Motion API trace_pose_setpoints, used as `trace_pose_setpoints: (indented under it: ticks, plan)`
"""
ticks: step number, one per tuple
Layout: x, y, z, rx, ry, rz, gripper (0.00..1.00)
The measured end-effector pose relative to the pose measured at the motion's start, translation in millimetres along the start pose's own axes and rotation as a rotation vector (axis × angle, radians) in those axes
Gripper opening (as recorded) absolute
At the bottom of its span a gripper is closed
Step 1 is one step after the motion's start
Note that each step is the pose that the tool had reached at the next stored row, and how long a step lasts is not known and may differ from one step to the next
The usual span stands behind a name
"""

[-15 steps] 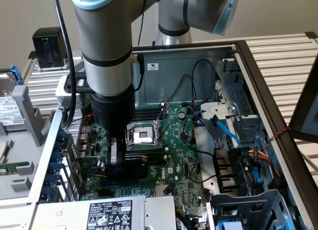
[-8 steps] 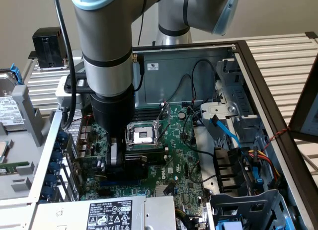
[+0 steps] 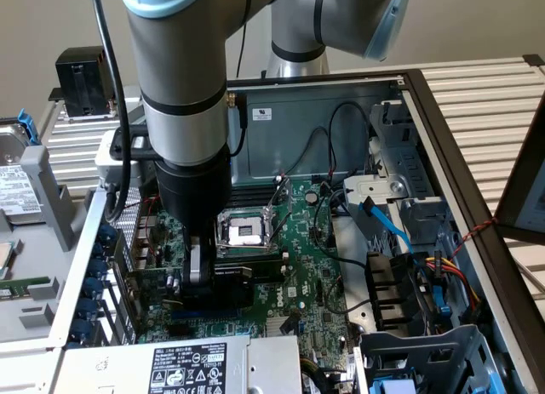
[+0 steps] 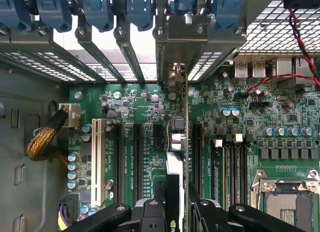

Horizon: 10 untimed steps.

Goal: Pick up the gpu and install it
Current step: 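Insert the gpu into the slot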

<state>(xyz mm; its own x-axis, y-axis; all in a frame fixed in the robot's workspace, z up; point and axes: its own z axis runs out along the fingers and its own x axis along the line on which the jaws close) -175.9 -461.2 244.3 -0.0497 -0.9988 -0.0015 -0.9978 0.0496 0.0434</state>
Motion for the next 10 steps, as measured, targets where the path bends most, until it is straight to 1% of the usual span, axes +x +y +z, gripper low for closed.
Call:
trace_pose_setpoints:
  ticks: [10]
  plan:
    - [0.0, 0.0, 0.3, 0.0000, 0.0003, -0.007, 0.27]
